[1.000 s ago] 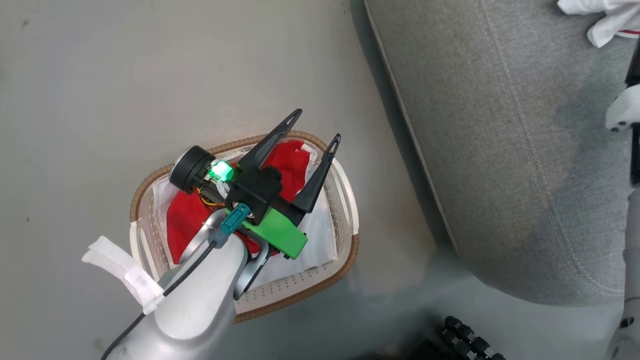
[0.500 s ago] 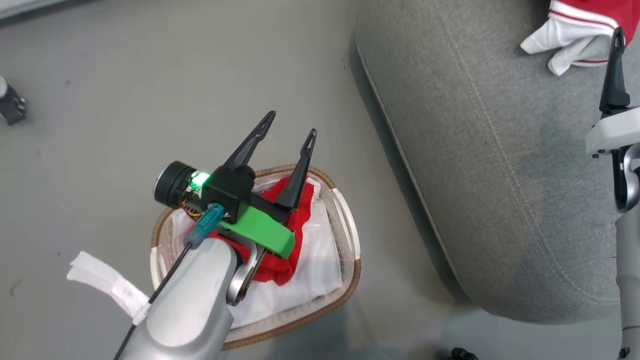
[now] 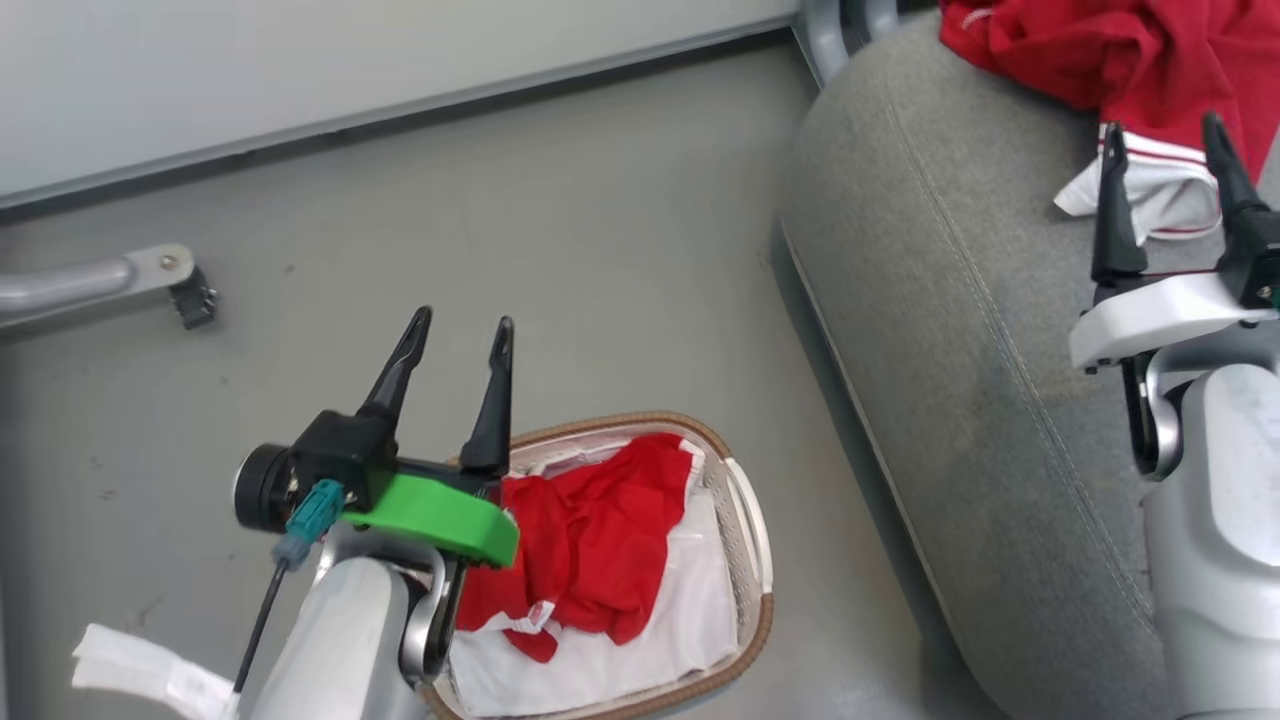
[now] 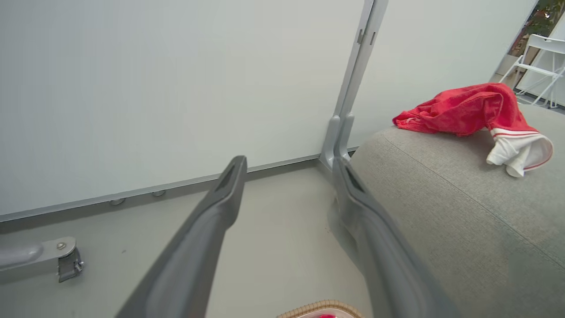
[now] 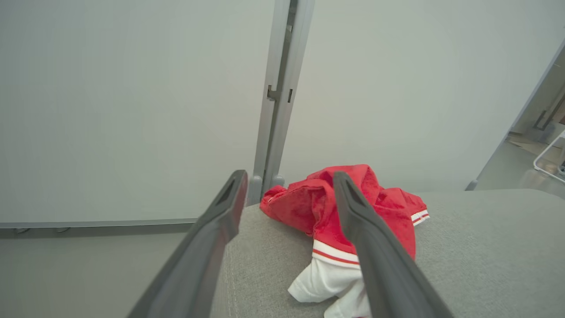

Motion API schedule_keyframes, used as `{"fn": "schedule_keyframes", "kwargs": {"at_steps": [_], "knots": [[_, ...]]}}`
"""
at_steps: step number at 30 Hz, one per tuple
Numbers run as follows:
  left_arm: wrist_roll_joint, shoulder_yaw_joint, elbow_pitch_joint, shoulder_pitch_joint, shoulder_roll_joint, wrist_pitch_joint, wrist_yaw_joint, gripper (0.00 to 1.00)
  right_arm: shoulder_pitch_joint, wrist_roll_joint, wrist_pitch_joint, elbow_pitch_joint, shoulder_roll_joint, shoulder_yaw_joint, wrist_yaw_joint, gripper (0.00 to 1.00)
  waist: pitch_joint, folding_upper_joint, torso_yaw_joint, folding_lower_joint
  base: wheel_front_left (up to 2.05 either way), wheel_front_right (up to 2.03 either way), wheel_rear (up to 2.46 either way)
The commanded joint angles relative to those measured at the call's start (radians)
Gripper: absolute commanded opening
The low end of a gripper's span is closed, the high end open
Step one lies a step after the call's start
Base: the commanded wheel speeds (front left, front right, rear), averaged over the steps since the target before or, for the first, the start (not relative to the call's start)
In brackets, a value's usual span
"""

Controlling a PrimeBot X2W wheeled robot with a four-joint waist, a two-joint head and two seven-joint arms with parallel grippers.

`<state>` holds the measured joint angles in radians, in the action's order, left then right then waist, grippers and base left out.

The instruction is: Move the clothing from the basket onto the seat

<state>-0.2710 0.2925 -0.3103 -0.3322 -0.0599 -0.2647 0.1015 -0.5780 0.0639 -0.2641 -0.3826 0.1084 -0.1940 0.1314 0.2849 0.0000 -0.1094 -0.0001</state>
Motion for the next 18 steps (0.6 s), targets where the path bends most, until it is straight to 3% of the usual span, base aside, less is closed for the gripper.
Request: {"fn": "schedule_keyframes", "kwargs": {"at_steps": [1, 9, 18], "knots": [[0.005, -0.022, 0.007, 0.031, 0.002, 0.001, -0.006, 1.00, 0.029, 0.001, -0.001, 0.009, -0.007, 0.012, -0.001, 1.00, -0.070, 0.0000, 0.067, 0.0001, 0.00, 0.00, 0.00], [0.016, -0.125, 0.041, 0.123, 0.009, 0.001, -0.021, 1.00, 0.148, 0.017, -0.001, 0.068, -0.051, 0.124, -0.002, 1.00, -0.118, 0.0000, 0.101, 0.0001, 0.00, 0.00, 0.00], [-0.006, -0.188, 0.060, 0.230, 0.009, 0.001, -0.044, 1.00, 0.286, -0.092, -0.001, 0.110, -0.056, 0.219, -0.001, 1.00, -0.166, 0.0000, 0.107, 0.0001, 0.00, 0.00, 0.00]]}}
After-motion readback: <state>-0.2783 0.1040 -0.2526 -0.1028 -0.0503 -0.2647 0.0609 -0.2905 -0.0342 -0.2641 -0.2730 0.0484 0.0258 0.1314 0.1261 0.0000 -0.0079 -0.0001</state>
